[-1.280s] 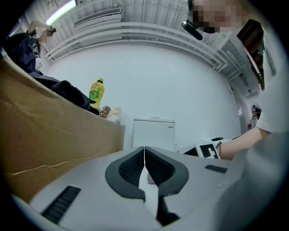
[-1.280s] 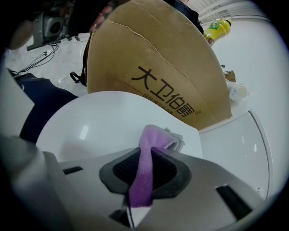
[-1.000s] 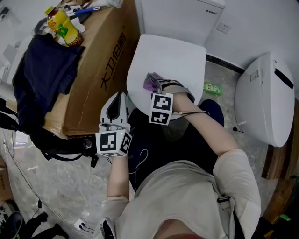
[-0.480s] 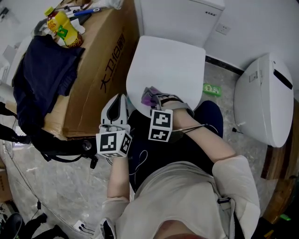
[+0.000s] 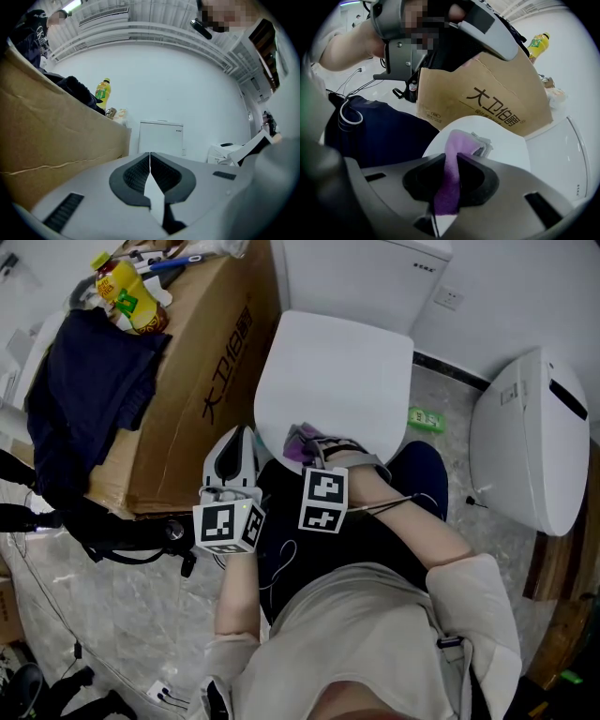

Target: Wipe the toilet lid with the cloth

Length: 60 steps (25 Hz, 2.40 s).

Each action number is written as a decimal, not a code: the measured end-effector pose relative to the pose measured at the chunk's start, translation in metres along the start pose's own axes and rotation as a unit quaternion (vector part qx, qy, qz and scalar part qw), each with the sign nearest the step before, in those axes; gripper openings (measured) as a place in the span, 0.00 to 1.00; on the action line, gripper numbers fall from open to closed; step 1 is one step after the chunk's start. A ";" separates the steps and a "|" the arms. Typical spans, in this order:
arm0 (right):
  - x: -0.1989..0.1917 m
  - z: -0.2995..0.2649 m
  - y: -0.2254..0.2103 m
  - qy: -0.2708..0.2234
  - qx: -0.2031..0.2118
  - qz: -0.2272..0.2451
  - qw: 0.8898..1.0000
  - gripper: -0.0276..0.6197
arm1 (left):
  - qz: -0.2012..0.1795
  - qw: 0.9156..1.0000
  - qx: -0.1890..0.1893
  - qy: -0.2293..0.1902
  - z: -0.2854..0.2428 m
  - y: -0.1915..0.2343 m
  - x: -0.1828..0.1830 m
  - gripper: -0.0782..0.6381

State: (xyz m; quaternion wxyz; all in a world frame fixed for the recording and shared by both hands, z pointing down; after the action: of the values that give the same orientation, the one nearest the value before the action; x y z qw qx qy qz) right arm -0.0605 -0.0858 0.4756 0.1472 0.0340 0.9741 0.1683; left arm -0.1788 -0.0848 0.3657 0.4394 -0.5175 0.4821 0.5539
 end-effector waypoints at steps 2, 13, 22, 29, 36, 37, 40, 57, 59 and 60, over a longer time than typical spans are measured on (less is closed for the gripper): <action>0.000 0.001 0.000 -0.002 0.004 -0.001 1.000 0.17 | -0.001 1.000 0.000 -0.002 0.000 0.000 0.001 0.13; -0.008 0.009 -0.035 -0.057 0.041 -0.059 0.996 0.17 | 0.001 1.000 -0.002 -0.014 -0.001 0.000 0.008 0.13; -0.025 0.004 -0.175 -0.045 -0.137 -0.039 0.989 0.17 | 0.004 1.000 0.000 -0.007 -0.003 0.004 0.006 0.13; -0.028 -0.031 -0.256 -0.030 -0.239 0.027 0.970 0.17 | 0.003 1.000 -0.002 0.000 0.000 0.004 0.003 0.13; -0.027 -0.069 -0.296 0.013 -0.281 0.067 0.957 0.17 | 0.001 1.000 -0.011 0.010 0.012 -0.002 -0.003 0.13; -0.026 -0.073 -0.298 0.018 -0.281 0.070 0.957 0.17 | 0.006 1.000 -0.011 0.011 0.013 -0.002 -0.003 0.13; -0.024 -0.086 -0.304 0.039 -0.269 0.074 0.960 0.17 | 0.014 1.000 -0.008 0.010 0.017 0.001 -0.002 0.13; 0.001 -0.101 -0.297 0.075 -0.173 0.055 0.981 0.16 | 0.017 1.000 0.013 0.009 0.024 0.011 -0.007 0.13; 0.006 -0.100 -0.287 0.062 -0.153 0.038 0.986 0.16 | 0.018 1.000 0.013 0.008 0.023 0.012 -0.006 0.13; 0.008 -0.099 -0.281 0.058 -0.144 0.033 0.987 0.16 | 0.020 1.000 0.013 0.008 0.022 0.013 -0.006 0.13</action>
State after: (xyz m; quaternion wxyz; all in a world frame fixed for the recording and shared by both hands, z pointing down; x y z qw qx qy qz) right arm -0.1025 -0.3807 0.4673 0.0882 0.0346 0.9448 0.3136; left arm -0.1942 -0.0646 0.3731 0.4315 -0.5063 0.5030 0.5518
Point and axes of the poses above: the fingertips, and each gripper's own axes: z backward along the fingers, y to its left, x out of its top, the point moved 5 cm from there along z, backward along the fingers, and after that the axes turned 8 degrees about x, right-handed, at the moved point
